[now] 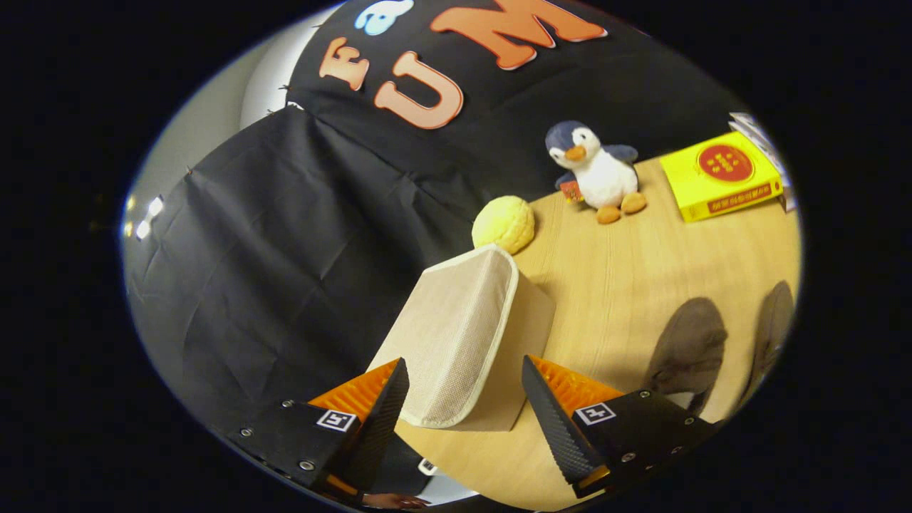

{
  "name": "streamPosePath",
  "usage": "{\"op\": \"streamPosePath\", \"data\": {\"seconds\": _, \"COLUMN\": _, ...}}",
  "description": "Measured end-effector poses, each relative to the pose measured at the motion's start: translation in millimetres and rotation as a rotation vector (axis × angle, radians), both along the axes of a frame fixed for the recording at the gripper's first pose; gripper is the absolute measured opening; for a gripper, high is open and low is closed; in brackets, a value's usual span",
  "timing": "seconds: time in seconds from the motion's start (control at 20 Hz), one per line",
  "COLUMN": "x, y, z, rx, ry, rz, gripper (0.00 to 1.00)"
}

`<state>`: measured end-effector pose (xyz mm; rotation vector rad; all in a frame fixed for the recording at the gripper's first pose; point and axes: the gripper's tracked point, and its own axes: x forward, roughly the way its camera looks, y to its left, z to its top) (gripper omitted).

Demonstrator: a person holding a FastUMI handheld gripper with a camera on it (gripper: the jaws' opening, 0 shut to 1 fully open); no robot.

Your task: Open the storage box then place both shoes into the box .Put the left shoe in first, then the right shoe, with the right side of both shoes facing outward in a uniform manner.

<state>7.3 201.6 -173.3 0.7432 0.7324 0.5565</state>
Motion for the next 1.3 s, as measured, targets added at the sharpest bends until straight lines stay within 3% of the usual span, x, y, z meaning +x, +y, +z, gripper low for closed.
{"op": "streamPosePath", "data": {"seconds": 0.3, "x": 2.6, "y": 38.1, "z": -30.3, "rx": 0.087, "ry": 0.114, "rz": 0.087, "gripper": 0.96}}
{"op": "streamPosePath", "data": {"seconds": 0.65, "x": -0.3, "y": 65.5, "z": -43.1, "rx": 0.261, "ry": 0.260, "rz": 0.097, "gripper": 0.92}}
{"op": "streamPosePath", "data": {"seconds": 0.8, "x": -2.8, "y": 63.4, "z": -36.0, "rx": 0.301, "ry": 0.257, "rz": 0.096, "gripper": 0.73}}
{"op": "streamPosePath", "data": {"seconds": 1.05, "x": 7.8, "y": 50.4, "z": 0.3, "rx": 0.439, "ry": 0.200, "rz": 0.029, "gripper": 0.51}}
{"op": "streamPosePath", "data": {"seconds": 1.1, "x": 12.0, "y": 49.4, "z": 4.8, "rx": 0.449, "ry": 0.189, "rz": 0.022, "gripper": 0.39}}
{"op": "streamPosePath", "data": {"seconds": 1.2, "x": 12.0, "y": 52.9, "z": 14.5, "rx": 0.474, "ry": 0.174, "rz": 0.018, "gripper": 0.27}}
{"op": "streamPosePath", "data": {"seconds": 1.3, "x": 10.7, "y": 55.1, "z": 25.5, "rx": 0.487, "ry": 0.159, "rz": 0.010, "gripper": 0.20}}
